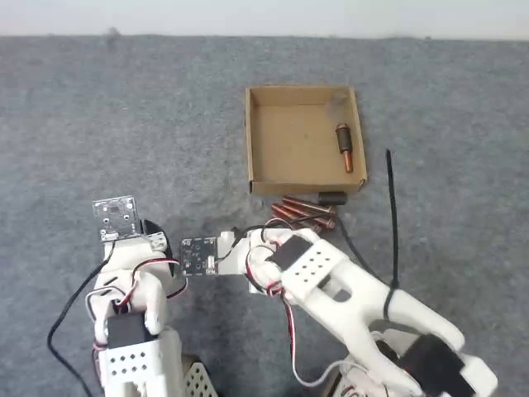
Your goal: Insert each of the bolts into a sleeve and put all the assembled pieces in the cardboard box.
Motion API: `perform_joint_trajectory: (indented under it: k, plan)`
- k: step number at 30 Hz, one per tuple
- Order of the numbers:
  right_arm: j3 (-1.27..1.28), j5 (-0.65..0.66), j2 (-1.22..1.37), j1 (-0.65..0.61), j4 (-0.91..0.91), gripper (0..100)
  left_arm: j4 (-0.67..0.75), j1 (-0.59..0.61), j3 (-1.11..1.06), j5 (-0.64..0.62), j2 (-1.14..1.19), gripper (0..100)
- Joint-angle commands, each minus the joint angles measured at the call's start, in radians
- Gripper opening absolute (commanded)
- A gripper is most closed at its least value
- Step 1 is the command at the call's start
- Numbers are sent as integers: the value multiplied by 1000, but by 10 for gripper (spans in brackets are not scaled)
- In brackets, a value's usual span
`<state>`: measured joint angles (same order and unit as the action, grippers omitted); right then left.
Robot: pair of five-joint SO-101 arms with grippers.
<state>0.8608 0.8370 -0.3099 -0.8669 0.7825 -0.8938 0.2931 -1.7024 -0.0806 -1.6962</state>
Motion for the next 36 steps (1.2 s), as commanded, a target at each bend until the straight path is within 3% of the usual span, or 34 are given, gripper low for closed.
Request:
perform_joint_trajectory:
  k: [1, 23, 28, 34, 36]
  plan:
    - [-8, 15, 24, 28, -36, 177, 0, 9, 24, -11, -14, 12]
    - [-133, 14, 259, 45, -68, 174, 6, 8, 13, -8, -18, 12]
    - [-147, 11, 259, 42, -77, 9, 20, 9, 13, -8, -14, 12]
    - [-184, 2, 257, 62, 7, 7, 21, 9, 12, -8, -14, 12]
    - [-232, -72, 257, 85, 84, 6, 21, 11, 12, -8, -14, 12]
